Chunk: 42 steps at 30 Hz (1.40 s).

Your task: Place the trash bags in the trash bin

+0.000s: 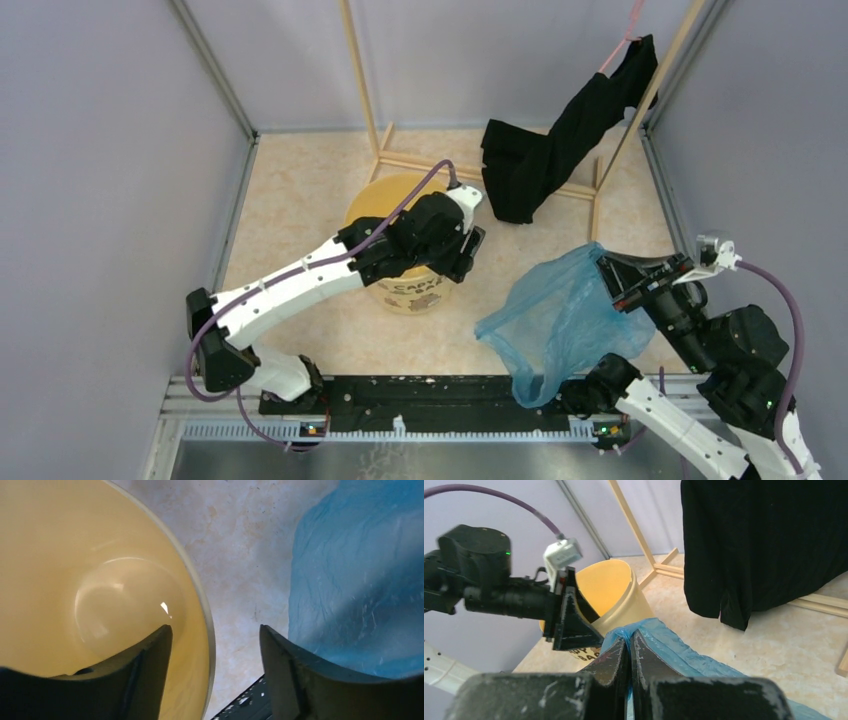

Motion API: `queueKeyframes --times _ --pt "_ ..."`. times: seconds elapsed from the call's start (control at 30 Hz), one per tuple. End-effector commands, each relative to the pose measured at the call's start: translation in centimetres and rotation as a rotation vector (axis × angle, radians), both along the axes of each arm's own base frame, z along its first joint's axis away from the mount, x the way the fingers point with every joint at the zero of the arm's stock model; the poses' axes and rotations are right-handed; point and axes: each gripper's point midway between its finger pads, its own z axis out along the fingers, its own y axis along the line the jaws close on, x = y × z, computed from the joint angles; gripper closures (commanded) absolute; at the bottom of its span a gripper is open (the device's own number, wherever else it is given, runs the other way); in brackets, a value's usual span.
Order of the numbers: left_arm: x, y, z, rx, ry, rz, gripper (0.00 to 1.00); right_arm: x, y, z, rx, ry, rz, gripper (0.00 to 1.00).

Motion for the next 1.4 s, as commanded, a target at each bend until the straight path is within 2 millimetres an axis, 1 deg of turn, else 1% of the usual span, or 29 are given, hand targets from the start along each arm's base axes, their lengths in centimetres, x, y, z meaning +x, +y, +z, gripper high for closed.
queueKeyframes --times 0.0,0.03,0.1,0.13,0.2,0.23,0.27,0.37,0.4,0.43,0.5,0.57,0.63,0.67,0.7,0.77,0.83,0.9,0.93,1.03,1.13,1.17,1.2,1.27,1.37 --pt "-1.2 1.9 6.7 -0.159 -0.112 -0.012 0.2 0.5 0.5 1.5 0.006 -0.024 0.004 1.0" --pt "-1.6 2.6 8.1 -0.199 -0.134 -0.012 0.13 0.5 0.5 1.6 0.007 -0.027 0.003 1.0" --pt "-2.9 3.4 10.7 -0.307 -0.161 -0.038 0.04 0.5 0.5 1.9 0.013 -0.033 0.004 1.0" --pt "-3.9 3.5 11.7 -0.374 -0.167 -0.072 0.02 0.5 0.5 2.1 0.02 -0.036 0.004 1.0" --pt "-6.5 3.4 13.3 -0.512 -0.16 -0.174 0.02 0.5 0.6 2.4 0.038 -0.038 0.005 1.0" --pt "-7.9 3.2 13.5 -0.567 -0.144 -0.232 0.02 0.5 0.6 2.6 0.053 -0.037 0.008 1.0" --pt "-9.2 3.5 14.0 -0.627 -0.134 -0.28 0.02 0.4 0.7 2.8 0.07 -0.038 0.011 1.0" --pt "-11.8 3.2 12.8 -0.749 -0.068 -0.368 0.01 0.2 0.8 4.2 0.117 -0.059 0.023 1.0" --pt "-12.9 2.9 11.2 -0.775 -0.022 -0.411 0.02 0.2 0.7 4.6 0.129 -0.064 0.023 1.0" --pt "-13.7 2.6 10.7 -0.825 0.02 -0.435 0.01 0.2 0.7 4.9 0.14 -0.067 0.024 1.0" --pt "-14.6 2.1 9.8 -0.901 0.053 -0.467 0.03 0.2 0.7 5.5 0.166 -0.07 0.025 1.0" --pt "-14.7 1.6 8.5 -0.899 0.069 -0.447 0.09 0.1 0.7 6.1 0.2 -0.071 0.03 1.0" --pt "-14.2 1.4 6.6 -0.831 0.077 -0.389 0.11 -0.1 0.7 6.7 0.232 -0.075 0.039 1.0" --pt "-13.7 1.4 5.3 -0.789 0.083 -0.345 0.11 -0.1 0.8 7.1 0.243 -0.078 0.044 1.0" --pt "-13.2 1.5 4.4 -0.769 0.084 -0.304 0.09 -0.2 0.7 7.6 0.25 -0.084 0.045 1.0" --pt "-12.7 1.5 3.5 -0.783 0.083 -0.266 0.04 -0.2 0.6 8.5 0.257 -0.088 0.042 1.0" --pt "-12.8 1.2 3.5 -0.849 0.068 -0.278 0.02 -0.1 0.7 9.1 0.26 -0.087 0.041 1.0" --pt "-12.7 0.8 3.6 -0.904 0.062 -0.283 0.02 -0.2 1.0 9.6 0.27 -0.087 0.054 1.0" --pt "-12.5 0.4 3.5 -0.911 0.062 -0.28 0.04 -0.2 1.1 10.0 0.28 -0.091 0.064 1.0" --pt "-11.4 -0.5 3.6 -0.901 0.055 -0.237 0.15 -0.6 1.1 10.7 0.311 -0.101 0.081 1.0" --pt "-10.9 -1.6 5.3 -0.896 0.015 -0.263 0.2 -0.8 0.9 10.9 0.312 -0.1 0.081 1.0" --pt "-10.8 -1.9 6.5 -0.897 -0.007 -0.282 0.22 -0.9 0.7 10.9 0.312 -0.099 0.077 1.0" --pt "-10.6 -2.1 7.2 -0.883 -0.023 -0.288 0.24 -1.0 0.6 10.9 0.31 -0.099 0.072 1.0" --pt "-10.0 -2.2 7.7 -0.85 -0.044 -0.271 0.28 -1.2 0.2 10.9 0.31 -0.102 0.068 1.0" --pt "-9.3 -1.6 7.7 -0.827 -0.071 -0.234 0.31 -1.6 -0.6 10.8 0.313 -0.109 0.05 1.0"
